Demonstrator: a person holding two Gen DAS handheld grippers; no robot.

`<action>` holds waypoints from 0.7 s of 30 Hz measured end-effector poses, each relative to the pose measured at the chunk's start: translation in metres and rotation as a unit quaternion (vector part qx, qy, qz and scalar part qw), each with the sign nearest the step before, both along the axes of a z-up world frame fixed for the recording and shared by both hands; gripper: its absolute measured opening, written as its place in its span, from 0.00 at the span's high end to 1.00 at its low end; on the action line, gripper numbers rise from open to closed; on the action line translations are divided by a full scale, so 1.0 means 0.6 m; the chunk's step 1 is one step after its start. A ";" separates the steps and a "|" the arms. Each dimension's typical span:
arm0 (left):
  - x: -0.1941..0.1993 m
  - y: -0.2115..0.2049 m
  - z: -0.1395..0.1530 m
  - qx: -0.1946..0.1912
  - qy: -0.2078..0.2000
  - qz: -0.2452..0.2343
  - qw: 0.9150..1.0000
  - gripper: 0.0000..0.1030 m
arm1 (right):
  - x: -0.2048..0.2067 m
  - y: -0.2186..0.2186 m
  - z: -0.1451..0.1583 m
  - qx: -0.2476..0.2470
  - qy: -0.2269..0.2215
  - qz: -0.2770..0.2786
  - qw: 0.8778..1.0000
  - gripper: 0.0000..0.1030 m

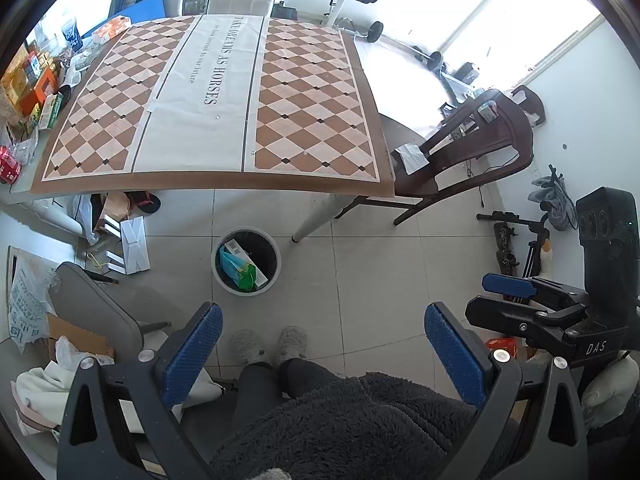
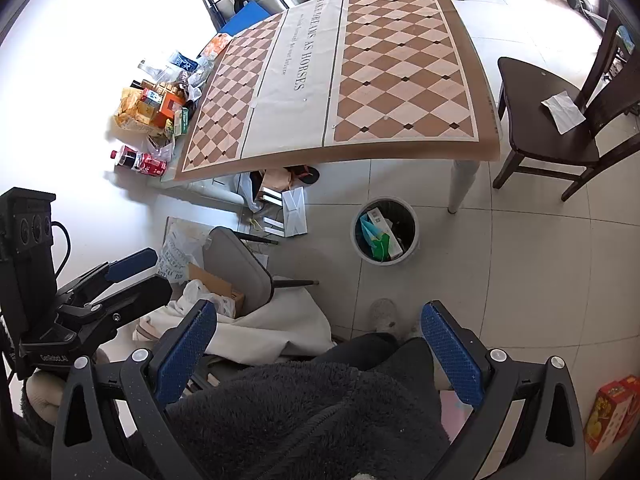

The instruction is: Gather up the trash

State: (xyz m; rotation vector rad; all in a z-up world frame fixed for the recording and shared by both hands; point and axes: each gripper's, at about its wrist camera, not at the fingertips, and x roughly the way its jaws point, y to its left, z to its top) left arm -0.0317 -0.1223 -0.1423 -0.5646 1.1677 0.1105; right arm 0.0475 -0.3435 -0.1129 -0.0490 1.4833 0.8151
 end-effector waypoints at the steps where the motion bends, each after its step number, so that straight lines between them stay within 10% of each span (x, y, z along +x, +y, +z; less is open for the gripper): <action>1: 0.000 -0.001 0.002 0.001 0.000 0.000 1.000 0.00 | -0.001 -0.001 0.001 0.000 0.000 0.000 1.000 0.00; 21: -0.027 -0.006 0.002 0.018 0.006 -0.007 1.000 0.00 | -0.013 -0.015 0.000 -0.001 0.000 0.003 1.000 0.00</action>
